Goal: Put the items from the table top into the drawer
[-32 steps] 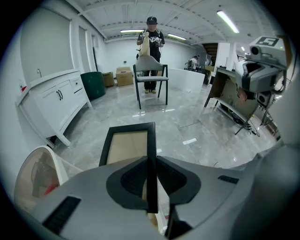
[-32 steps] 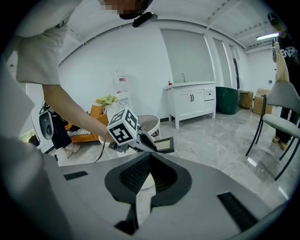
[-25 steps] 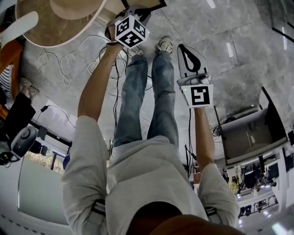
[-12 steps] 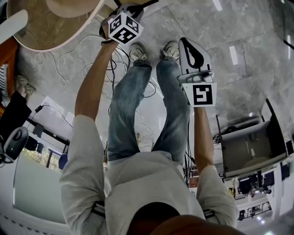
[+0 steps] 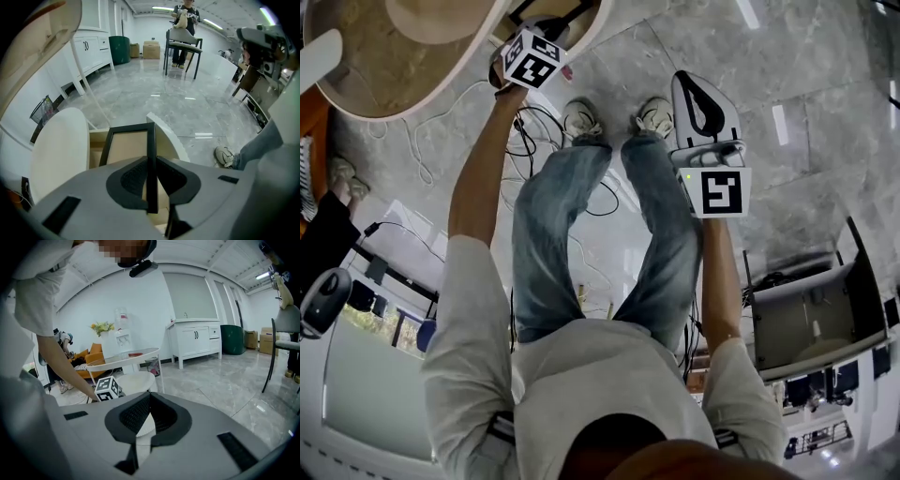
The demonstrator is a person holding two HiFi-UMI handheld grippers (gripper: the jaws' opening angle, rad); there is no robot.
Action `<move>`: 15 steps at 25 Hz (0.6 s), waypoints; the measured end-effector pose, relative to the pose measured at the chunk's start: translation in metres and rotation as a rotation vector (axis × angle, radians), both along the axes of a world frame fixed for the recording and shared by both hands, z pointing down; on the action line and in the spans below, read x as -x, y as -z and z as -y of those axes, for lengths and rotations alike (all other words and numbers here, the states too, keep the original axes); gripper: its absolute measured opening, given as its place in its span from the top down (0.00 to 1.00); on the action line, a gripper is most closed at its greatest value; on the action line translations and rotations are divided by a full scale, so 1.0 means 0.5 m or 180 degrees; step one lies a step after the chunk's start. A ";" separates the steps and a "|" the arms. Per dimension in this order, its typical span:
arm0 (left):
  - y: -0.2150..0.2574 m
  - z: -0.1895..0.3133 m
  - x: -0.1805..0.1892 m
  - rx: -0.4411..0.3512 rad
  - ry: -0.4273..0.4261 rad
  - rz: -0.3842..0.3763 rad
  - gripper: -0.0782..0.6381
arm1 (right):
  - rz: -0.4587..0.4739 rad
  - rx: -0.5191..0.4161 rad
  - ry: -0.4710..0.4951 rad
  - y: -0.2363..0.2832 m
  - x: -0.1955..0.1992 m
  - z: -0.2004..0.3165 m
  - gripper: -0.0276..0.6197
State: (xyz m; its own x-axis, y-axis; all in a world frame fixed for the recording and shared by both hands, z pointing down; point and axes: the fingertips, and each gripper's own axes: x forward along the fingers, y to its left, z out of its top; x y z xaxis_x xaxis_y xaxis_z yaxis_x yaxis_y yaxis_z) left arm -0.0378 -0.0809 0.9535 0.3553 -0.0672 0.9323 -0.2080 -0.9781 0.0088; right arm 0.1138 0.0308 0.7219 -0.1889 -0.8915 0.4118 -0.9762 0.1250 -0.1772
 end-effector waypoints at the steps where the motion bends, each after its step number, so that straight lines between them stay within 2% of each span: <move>1: -0.012 0.004 0.002 0.0002 0.0015 0.0016 0.79 | 0.0000 0.0015 -0.0010 -0.007 -0.003 -0.001 0.92; 5: -0.062 0.033 0.009 0.0037 0.0129 0.0071 0.79 | -0.0031 0.0224 0.0094 -0.045 -0.008 -0.022 0.92; 9: -0.103 0.053 0.024 0.0103 0.0265 0.0170 0.79 | -0.0103 0.0247 0.0117 -0.061 -0.029 -0.022 0.92; 15: -0.162 0.073 0.033 0.0128 0.0336 0.0215 0.79 | -0.0121 0.0049 0.0060 -0.049 -0.040 0.016 0.92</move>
State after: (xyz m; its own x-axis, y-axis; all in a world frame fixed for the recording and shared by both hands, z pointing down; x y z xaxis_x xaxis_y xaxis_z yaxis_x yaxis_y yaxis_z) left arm -0.0543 -0.1173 1.0346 0.2845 -0.0630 0.9566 -0.3113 -0.9498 0.0300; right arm 0.1337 0.0228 0.7466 -0.1896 -0.8814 0.4326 -0.9798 0.1409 -0.1422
